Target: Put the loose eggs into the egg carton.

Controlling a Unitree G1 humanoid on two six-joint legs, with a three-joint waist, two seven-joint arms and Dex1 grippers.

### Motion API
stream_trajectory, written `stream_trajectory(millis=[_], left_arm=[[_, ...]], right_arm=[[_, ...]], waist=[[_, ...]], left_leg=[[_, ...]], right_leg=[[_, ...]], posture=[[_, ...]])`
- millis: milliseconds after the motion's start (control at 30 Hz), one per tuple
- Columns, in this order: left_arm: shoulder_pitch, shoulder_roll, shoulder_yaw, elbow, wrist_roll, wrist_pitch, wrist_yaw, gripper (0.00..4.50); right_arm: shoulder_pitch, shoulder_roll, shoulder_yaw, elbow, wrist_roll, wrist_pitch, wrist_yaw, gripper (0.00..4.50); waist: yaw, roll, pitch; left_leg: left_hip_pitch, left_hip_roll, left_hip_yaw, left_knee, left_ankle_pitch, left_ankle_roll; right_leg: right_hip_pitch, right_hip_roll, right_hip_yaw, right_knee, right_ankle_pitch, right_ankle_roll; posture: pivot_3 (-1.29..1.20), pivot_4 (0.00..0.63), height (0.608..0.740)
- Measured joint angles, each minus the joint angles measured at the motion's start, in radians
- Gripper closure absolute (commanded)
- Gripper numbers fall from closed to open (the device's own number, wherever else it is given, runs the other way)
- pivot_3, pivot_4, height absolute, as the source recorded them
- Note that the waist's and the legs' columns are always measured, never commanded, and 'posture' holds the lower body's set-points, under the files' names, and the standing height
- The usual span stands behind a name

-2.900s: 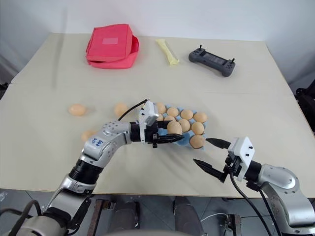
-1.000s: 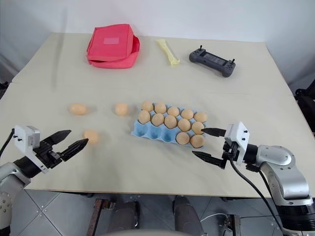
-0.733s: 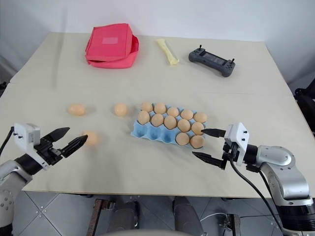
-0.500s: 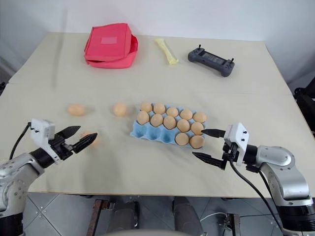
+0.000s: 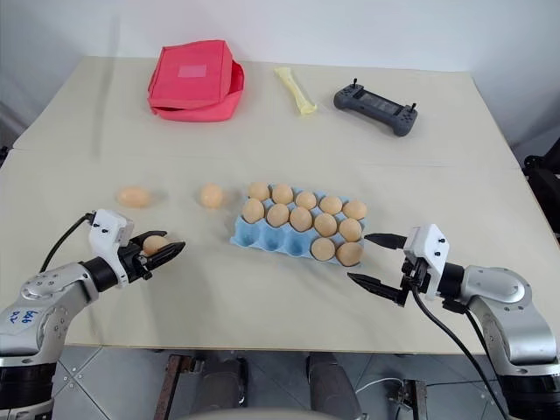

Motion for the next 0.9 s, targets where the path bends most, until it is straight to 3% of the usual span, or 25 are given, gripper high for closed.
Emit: stream_trajectory(millis=[233, 300, 333, 600, 900], left_arm=[[-0.14, -0.008, -0.005, -0.024, -0.049, 0.014, -0.021, 2.23], [-0.204, -0.017, -0.014, -0.042, -0.072, 0.022, -0.026, 2.23], [-0.248, -0.031, -0.032, -0.038, -0.083, 0.03, -0.037, 2.23], [-0.422, -0.204, -0.307, 0.091, -0.077, -0.026, -0.19, 2.23], [-0.541, -0.269, -0.427, 0.273, -0.024, -0.131, -0.337, 2.23]], right_arm=[[0.012, 0.0, -0.005, -0.011, 0.0, 0.0, -0.009, 0.0], [0.021, 0.0, -0.008, -0.022, 0.0, 0.0, -0.012, 0.0], [0.029, 0.0, -0.011, -0.024, 0.0, 0.0, -0.016, 0.0], [0.077, 0.004, -0.025, -0.055, 0.0, -0.001, -0.06, 0.0], [0.157, 0.013, -0.049, -0.126, 0.001, -0.002, -0.113, 0.0]], waist=[[0.005, -0.001, 0.001], [0.005, -0.001, 0.001], [0.006, -0.001, 0.001], [0.002, -0.001, 0.001], [0.006, -0.001, 0.001]], left_leg=[[0.0, 0.0, -0.001, 0.001, 0.0, 0.0], [0.0, 0.0, 0.0, 0.001, 0.0, 0.0], [0.0, 0.0, 0.0, 0.001, 0.0, 0.0], [0.0, 0.0, -0.001, 0.0, 0.0, 0.0], [-0.001, 0.0, -0.001, 0.003, 0.0, 0.0]], right_leg=[[0.0, 0.0, -0.001, 0.0, 0.0, 0.001], [0.0, 0.0, -0.001, 0.0, 0.004, 0.007], [0.001, 0.0, -0.001, 0.0, 0.008, 0.015], [0.0, 0.001, -0.001, 0.0, 0.008, 0.016], [0.001, 0.001, 0.0, 0.0, 0.008, 0.016]], posture=[[0.0, 0.15, 0.74], [0.0, 0.15, 0.74], [0.0, 0.15, 0.74], [0.0, 0.15, 0.74], [0.0, 0.15, 0.74]])
